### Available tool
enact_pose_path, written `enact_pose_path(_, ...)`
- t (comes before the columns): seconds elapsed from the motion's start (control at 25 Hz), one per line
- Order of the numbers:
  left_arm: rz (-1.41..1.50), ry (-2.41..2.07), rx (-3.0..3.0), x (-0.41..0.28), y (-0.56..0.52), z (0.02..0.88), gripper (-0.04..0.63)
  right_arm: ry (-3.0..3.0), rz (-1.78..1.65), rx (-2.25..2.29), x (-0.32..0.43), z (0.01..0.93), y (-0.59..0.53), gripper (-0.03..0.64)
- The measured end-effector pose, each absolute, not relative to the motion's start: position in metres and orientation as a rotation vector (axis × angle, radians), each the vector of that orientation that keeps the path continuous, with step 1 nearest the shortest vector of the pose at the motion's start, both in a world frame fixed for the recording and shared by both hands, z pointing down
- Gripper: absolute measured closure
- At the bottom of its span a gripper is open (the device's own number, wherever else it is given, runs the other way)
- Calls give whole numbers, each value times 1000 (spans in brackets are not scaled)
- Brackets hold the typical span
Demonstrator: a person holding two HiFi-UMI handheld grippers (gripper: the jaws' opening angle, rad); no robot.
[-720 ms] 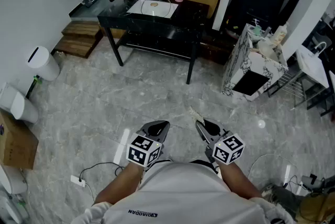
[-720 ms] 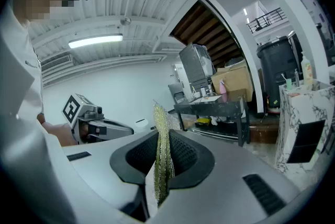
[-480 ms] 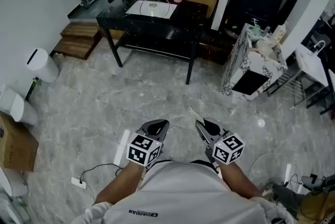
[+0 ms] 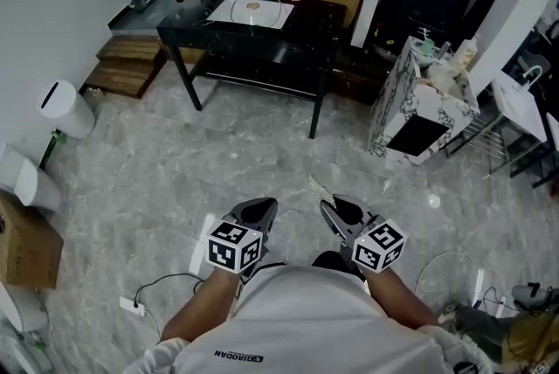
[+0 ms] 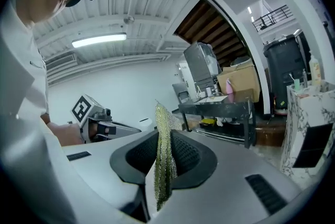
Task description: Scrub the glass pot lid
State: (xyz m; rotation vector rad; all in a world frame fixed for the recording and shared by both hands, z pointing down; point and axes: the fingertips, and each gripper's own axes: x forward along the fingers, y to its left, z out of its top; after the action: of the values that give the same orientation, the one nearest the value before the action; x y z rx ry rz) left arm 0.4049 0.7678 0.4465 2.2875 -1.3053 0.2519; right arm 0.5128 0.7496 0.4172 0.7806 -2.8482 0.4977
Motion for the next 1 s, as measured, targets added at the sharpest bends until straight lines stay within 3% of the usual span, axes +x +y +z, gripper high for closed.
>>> enact_pose_path(0.64,297,-1405,2206,341,694,480,580,-2824,642,718,450,458,644,543)
enact_pose_path(1.0,345,-1444,2159,301,557,482,580,-2865,600,568,380,460,492,543)
